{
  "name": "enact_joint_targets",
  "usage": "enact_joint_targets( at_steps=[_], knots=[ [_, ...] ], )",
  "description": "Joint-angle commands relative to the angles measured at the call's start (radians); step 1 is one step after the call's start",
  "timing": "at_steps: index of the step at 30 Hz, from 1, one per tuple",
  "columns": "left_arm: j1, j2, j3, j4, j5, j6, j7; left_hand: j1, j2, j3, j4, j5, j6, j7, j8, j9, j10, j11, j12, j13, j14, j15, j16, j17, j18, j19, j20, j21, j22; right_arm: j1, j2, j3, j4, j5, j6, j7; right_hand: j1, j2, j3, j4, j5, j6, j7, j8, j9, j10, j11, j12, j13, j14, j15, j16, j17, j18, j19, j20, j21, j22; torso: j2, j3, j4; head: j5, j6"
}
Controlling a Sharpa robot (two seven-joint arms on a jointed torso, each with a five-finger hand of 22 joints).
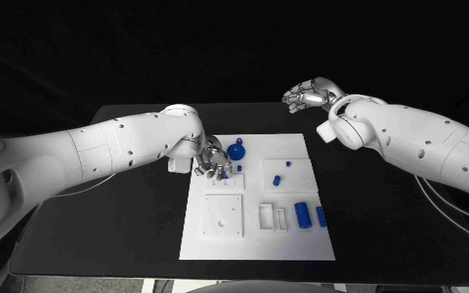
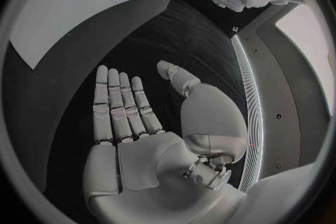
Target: Assemble the parts on the task board
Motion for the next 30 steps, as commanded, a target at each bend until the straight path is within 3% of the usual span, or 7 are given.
enact_joint_targets(
  at_steps=[1, 3, 13, 30],
  knots=[
    [0.000, 0.010, -0.006, -0.004, 0.032, 0.042, -0.012, 0.059, 0.066, 0.164, -0.062, -0.029, -0.006, 0.000, -0.006, 0.006, 0.002, 0.001, 0.007, 0.005, 0.005, -0.007, 0.006, -0.001, 0.015, 0.005, -0.109, 0.003, 0.001, 0.000, 0.002, 0.000, 0.001, 0.002, 0.011, 0.005, -0.007, -0.001, -0.006, -0.001, 0.007, -0.008, 0.021, -0.005, -0.002, 0.000, 0.003, -0.001, -0.001, -0.005, 0.003, -0.003, -0.001, 0.006, -0.009, 0.001, -0.004, -0.001, 0.000, 0.0001, 0.0001, 0.000, -0.003],
    [0.000, 0.014, -0.010, -0.009, 0.032, 0.047, -0.014, 0.061, 0.068, 0.167, -0.062, -0.060, -0.007, 0.000, -0.009, 0.013, -0.001, 0.002, 0.009, 0.009, 0.005, -0.006, 0.006, -0.002, 0.015, 0.004, -0.109, 0.003, 0.001, 0.000, 0.002, 0.000, 0.001, 0.002, 0.011, 0.005, -0.007, -0.001, -0.006, -0.001, 0.007, -0.008, 0.021, -0.005, -0.002, 0.000, 0.003, -0.001, -0.001, -0.005, 0.003, -0.003, -0.001, 0.006, -0.010, 0.001, -0.004, -0.002, 0.000, -0.0001, 0.0001, 0.000, -0.004],
    [0.000, 0.028, -0.033, -0.027, 0.038, 0.031, -0.025, 0.061, 0.070, 0.168, -0.064, -0.092, -0.007, 0.001, -0.017, 0.026, -0.005, 0.002, 0.011, 0.017, 0.004, -0.006, 0.006, -0.003, 0.015, 0.003, -0.108, 0.004, 0.002, 0.000, 0.002, 0.000, 0.000, 0.002, 0.011, 0.005, -0.007, -0.001, -0.006, -0.001, 0.010, -0.009, 0.021, -0.006, -0.002, 0.000, 0.004, -0.001, -0.003, -0.006, 0.003, -0.003, -0.002, 0.006, -0.010, 0.001, -0.004, -0.002, 0.001, -0.0002, -0.0008, -0.001, -0.008],
    [-0.008, 0.046, -0.035, -0.058, 0.017, 0.020, -0.028, 0.062, 0.069, 0.169, -0.071, -0.100, -0.005, 0.000, -0.020, 0.031, -0.005, 0.002, 0.012, 0.021, 0.004, -0.006, 0.008, -0.003, 0.015, 0.003, -0.109, 0.005, 0.003, 0.000, 0.005, 0.000, -0.001, 0.002, 0.013, 0.006, -0.007, -0.001, -0.007, -0.001, 0.012, -0.009, 0.021, -0.006, -0.003, 0.000, 0.004, -0.001, -0.004, -0.006, 0.004, -0.003, -0.003, 0.006, -0.010, 0.001, -0.005, -0.002, 0.001, -0.0001, -0.0010, -0.003, -0.010]
  ],
)
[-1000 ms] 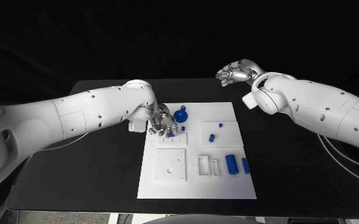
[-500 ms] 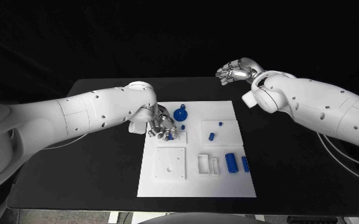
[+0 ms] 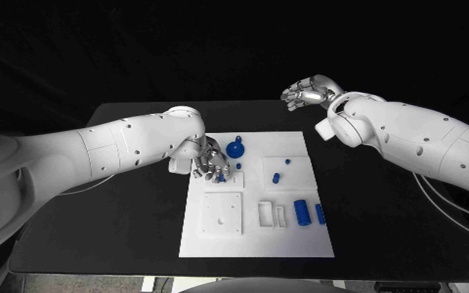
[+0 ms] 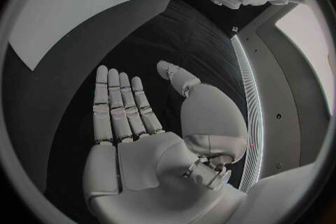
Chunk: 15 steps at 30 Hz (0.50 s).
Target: Assemble the parts on the task board
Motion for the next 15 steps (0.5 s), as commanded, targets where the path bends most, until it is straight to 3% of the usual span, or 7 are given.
enact_joint_targets(
  at_steps=[1, 6, 10, 15],
  knots=[
    [-0.004, 0.008, -0.001, -0.005, -0.006, -0.002, -0.001, 0.061, 0.068, 0.133, -0.086, -0.003, -0.005, 0.000, -0.006, 0.015, -0.006, 0.001, 0.005, 0.002, 0.001, -0.009, 0.004, -0.001, 0.010, 0.003, -0.109, 0.005, 0.001, 0.000, 0.001, 0.000, 0.000, 0.001, 0.012, 0.006, -0.007, -0.001, -0.007, -0.001, 0.005, -0.008, 0.020, -0.006, -0.001, 0.000, 0.004, -0.001, -0.001, -0.002, 0.003, -0.003, -0.001, 0.007, -0.006, -0.003, -0.005, -0.001, 0.000, 0.0000, -0.0006, -0.001, -0.001],
    [-0.008, 0.012, -0.002, -0.015, -0.010, -0.003, -0.001, 0.061, 0.069, 0.132, -0.088, -0.010, -0.004, 0.001, -0.008, 0.016, -0.006, 0.001, 0.006, 0.003, 0.000, -0.009, 0.004, -0.002, 0.010, 0.003, -0.109, 0.005, 0.001, 0.000, 0.001, 0.000, -0.001, 0.002, 0.013, 0.006, -0.007, -0.001, -0.007, 0.000, 0.005, -0.008, 0.020, -0.006, -0.001, 0.000, 0.004, -0.001, -0.001, -0.002, 0.003, -0.002, -0.001, 0.007, -0.006, -0.003, -0.005, -0.001, -0.001, 0.0002, -0.0012, -0.002, -0.002],
    [-0.009, 0.014, -0.003, -0.019, -0.012, -0.002, 0.001, 0.060, 0.075, 0.131, -0.085, -0.068, -0.002, 0.001, -0.016, 0.020, -0.008, 0.001, 0.005, 0.009, -0.001, -0.009, 0.004, -0.002, 0.009, 0.002, -0.109, 0.004, 0.001, 0.000, 0.001, 0.000, -0.001, 0.002, 0.012, 0.006, -0.007, -0.001, -0.007, 0.000, 0.005, -0.008, 0.020, -0.006, -0.001, 0.000, 0.004, -0.001, -0.002, -0.002, 0.003, -0.002, -0.002, 0.007, -0.006, -0.003, -0.005, -0.001, 0.000, 0.0007, -0.0003, -0.005, -0.002],
    [-0.011, 0.019, -0.003, -0.022, -0.012, -0.007, 0.003, 0.060, 0.075, 0.131, -0.085, -0.074, -0.002, 0.001, -0.017, 0.020, -0.009, 0.001, 0.004, 0.010, -0.001, -0.009, 0.004, -0.003, 0.009, 0.002, -0.109, 0.004, 0.001, 0.000, 0.003, 0.000, -0.001, 0.002, 0.013, 0.006, -0.007, -0.001, -0.008, 0.000, 0.006, -0.009, 0.020, -0.006, -0.001, -0.001, 0.004, -0.001, -0.002, -0.002, 0.003, -0.002, -0.002, 0.007, -0.007, -0.003, -0.005, -0.001, -0.001, 0.0008, 0.0000, -0.005, -0.002]
  ],
)
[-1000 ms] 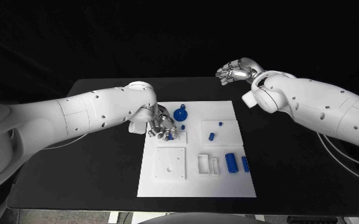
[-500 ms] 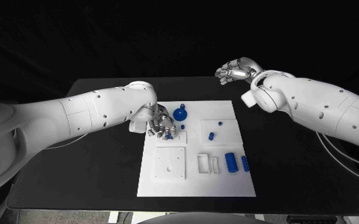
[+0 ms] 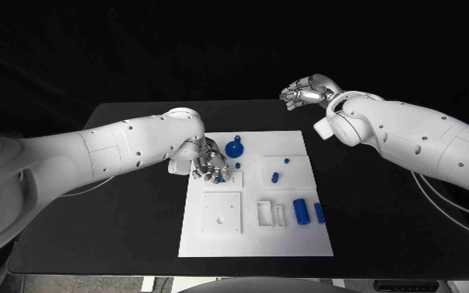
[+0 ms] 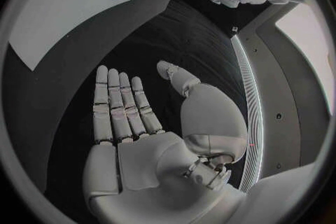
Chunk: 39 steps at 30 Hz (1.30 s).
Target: Assemble the parts on the task board
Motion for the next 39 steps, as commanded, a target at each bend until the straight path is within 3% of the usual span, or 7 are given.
enact_joint_targets(
  at_steps=[1, 8, 25, 39],
  knots=[
    [-0.002, 0.009, 0.000, -0.002, -0.007, -0.005, 0.004, 0.063, 0.072, 0.107, -0.093, -0.004, -0.002, 0.001, -0.005, 0.021, -0.009, 0.001, 0.004, 0.002, -0.001, -0.009, 0.004, -0.001, 0.008, 0.002, -0.109, 0.004, 0.001, 0.000, 0.002, 0.000, 0.000, 0.001, 0.012, 0.006, -0.007, -0.001, -0.008, 0.000, 0.006, -0.009, 0.020, -0.006, -0.002, -0.001, 0.004, -0.001, -0.001, -0.002, 0.003, -0.002, -0.001, 0.007, -0.007, -0.003, -0.005, -0.001, 0.000, 0.0000, 0.0008, -0.001, 0.000],
    [-0.004, 0.015, -0.001, -0.011, -0.007, -0.003, 0.005, 0.063, 0.071, 0.106, -0.094, -0.012, 0.000, 0.001, -0.006, 0.021, -0.008, 0.001, 0.005, 0.003, 0.000, -0.009, 0.005, -0.001, 0.008, 0.002, -0.109, 0.004, 0.001, 0.000, 0.003, 0.000, 0.000, 0.001, 0.013, 0.006, -0.007, -0.001, -0.008, 0.000, 0.006, -0.009, 0.020, -0.006, -0.002, -0.001, 0.004, -0.001, -0.002, -0.003, 0.003, -0.002, -0.002, 0.007, -0.007, -0.002, -0.005, -0.001, 0.000, -0.0004, 0.0000, -0.001, -0.001],
    [-0.004, 0.016, -0.001, -0.022, -0.028, -0.068, 0.012, 0.065, 0.069, 0.107, -0.096, -0.014, 0.002, 0.000, -0.006, 0.022, -0.006, 0.000, 0.006, 0.005, 0.001, -0.010, 0.006, -0.001, 0.009, 0.003, -0.109, 0.004, 0.001, -0.003, 0.005, 0.000, -0.002, 0.001, 0.013, 0.007, -0.008, 0.000, -0.009, 0.000, 0.007, -0.009, 0.021, -0.006, -0.002, -0.001, 0.004, 0.000, -0.003, -0.003, 0.003, -0.001, -0.003, 0.007, -0.007, -0.002, -0.005, -0.002, 0.000, 0.0000, 0.0000, 0.000, -0.001],
    [-0.005, 0.023, -0.001, -0.031, -0.028, -0.072, 0.009, 0.067, 0.067, 0.107, -0.097, -0.013, 0.004, 0.000, -0.007, 0.022, -0.005, 0.000, 0.006, 0.007, 0.002, -0.010, 0.007, -0.001, 0.009, 0.004, -0.110, 0.005, 0.001, -0.006, 0.007, 0.000, -0.003, 0.002, 0.014, 0.007, -0.008, 0.000, -0.010, 0.000, 0.008, -0.010, 0.021, -0.006, -0.003, -0.001, 0.004, 0.000, -0.005, -0.003, 0.003, -0.001, -0.004, 0.007, -0.007, -0.002, -0.005, -0.002, 0.000, 0.0005, 0.0007, 0.000, -0.002]
  ],
)
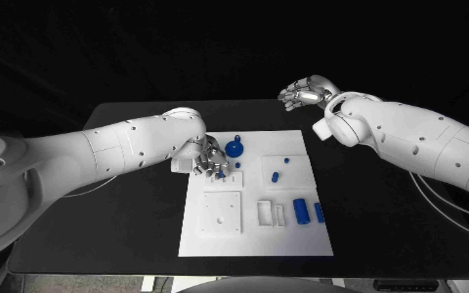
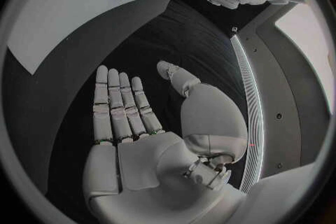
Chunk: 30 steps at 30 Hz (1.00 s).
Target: Assemble the parts on the task board
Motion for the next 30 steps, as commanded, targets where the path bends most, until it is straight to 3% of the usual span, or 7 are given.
enact_joint_targets(
  at_steps=[1, 24, 30],
  knots=[
    [0.000, 0.007, 0.000, -0.007, -0.008, -0.020, 0.004, 0.066, 0.068, 0.099, -0.096, 0.007, 0.004, 0.000, -0.007, 0.022, -0.006, 0.000, 0.006, 0.002, 0.003, -0.010, 0.003, -0.001, 0.017, 0.005, -0.110, 0.005, 0.001, 0.000, 0.001, 0.000, 0.000, 0.001, 0.013, 0.007, -0.008, 0.000, -0.004, 0.000, 0.004, -0.007, 0.024, -0.006, -0.001, -0.001, 0.004, 0.000, -0.002, -0.003, 0.004, -0.001, -0.001, 0.008, -0.007, -0.002, -0.005, -0.001, 0.000, 0.0003, 0.0002, 0.002, 0.000],
    [-0.004, 0.022, 0.000, -0.020, -0.032, -0.055, 0.011, 0.069, 0.064, 0.099, -0.096, 0.002, 0.008, -0.001, -0.009, 0.021, -0.003, -0.002, 0.007, 0.005, 0.006, -0.011, 0.005, -0.001, 0.018, 0.009, -0.111, 0.006, 0.001, 0.000, 0.001, 0.000, 0.002, 0.001, 0.017, 0.006, -0.008, 0.000, -0.005, 0.000, 0.005, -0.007, 0.025, -0.006, -0.002, -0.001, 0.004, 0.001, -0.004, -0.004, 0.004, 0.000, -0.003, 0.008, -0.007, -0.002, -0.006, -0.001, 0.000, 0.0002, -0.0001, -0.001, 0.001],
    [-0.004, 0.011, 0.000, -0.015, -0.030, -0.042, 0.026, 0.088, 0.045, 0.106, -0.105, 0.021, 0.020, -0.004, -0.017, 0.017, 0.002, -0.005, 0.006, 0.010, 0.012, -0.015, 0.008, 0.000, 0.020, 0.013, -0.112, 0.007, 0.000, 0.000, 0.000, 0.000, 0.002, 0.001, 0.017, 0.006, -0.008, 0.000, -0.005, 0.000, 0.005, -0.008, 0.025, -0.006, -0.002, -0.001, 0.004, 0.001, -0.004, -0.004, 0.004, 0.000, -0.003, 0.008, -0.007, -0.002, -0.006, -0.001, 0.000, -0.0003, -0.0007, 0.000, 0.001]
  ],
)
